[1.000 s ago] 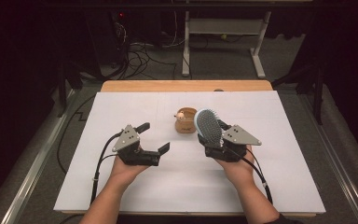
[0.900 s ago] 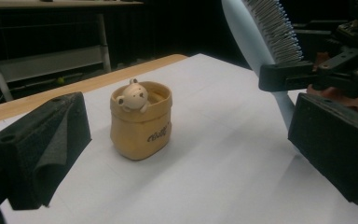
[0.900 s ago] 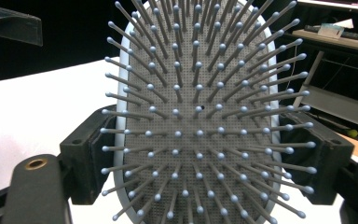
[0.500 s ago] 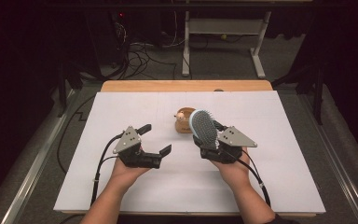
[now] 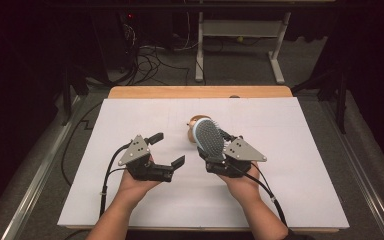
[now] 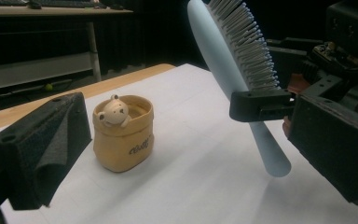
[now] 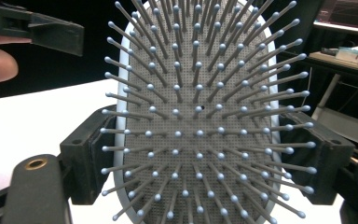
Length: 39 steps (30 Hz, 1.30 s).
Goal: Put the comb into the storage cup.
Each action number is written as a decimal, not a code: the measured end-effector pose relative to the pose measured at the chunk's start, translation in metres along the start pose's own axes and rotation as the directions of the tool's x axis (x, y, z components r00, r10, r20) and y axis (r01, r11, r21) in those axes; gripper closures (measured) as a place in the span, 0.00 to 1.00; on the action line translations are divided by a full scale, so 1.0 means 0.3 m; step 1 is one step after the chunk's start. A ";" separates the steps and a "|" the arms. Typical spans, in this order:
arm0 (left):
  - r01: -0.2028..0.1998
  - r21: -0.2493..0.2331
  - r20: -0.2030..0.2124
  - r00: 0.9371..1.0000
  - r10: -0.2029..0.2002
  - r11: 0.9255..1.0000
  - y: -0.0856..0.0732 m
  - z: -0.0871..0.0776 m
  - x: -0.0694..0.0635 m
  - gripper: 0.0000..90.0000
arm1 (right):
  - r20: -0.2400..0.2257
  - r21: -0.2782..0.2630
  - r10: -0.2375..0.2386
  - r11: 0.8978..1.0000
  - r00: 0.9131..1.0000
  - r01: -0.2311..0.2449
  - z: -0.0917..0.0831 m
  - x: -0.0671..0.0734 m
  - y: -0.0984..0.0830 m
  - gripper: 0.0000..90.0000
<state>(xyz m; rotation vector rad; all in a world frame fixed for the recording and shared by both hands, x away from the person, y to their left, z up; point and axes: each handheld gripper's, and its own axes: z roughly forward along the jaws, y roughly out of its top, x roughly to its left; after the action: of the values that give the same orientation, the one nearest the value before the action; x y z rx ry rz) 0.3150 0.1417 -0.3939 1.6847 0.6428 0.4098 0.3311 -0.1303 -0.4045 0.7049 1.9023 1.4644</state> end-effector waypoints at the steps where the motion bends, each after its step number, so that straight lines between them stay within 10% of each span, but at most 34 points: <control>1: 0.003 0.002 0.003 1.000 -0.003 1.000 0.000 0.001 0.000 0.00 | -0.003 -0.004 0.003 1.000 1.000 -0.003 0.004 0.006 0.000 0.23; 39: 0.055 -0.013 0.028 0.998 -0.055 0.998 0.017 -0.015 0.003 0.06 | -0.100 -0.016 -0.047 0.999 0.994 0.046 0.071 0.152 0.012 0.23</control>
<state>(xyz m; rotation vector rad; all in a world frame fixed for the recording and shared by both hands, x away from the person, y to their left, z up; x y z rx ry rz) 0.3139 0.1453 -0.3881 1.6533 0.6633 0.3508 0.3171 -0.0825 -0.4122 0.5863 1.9692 1.5075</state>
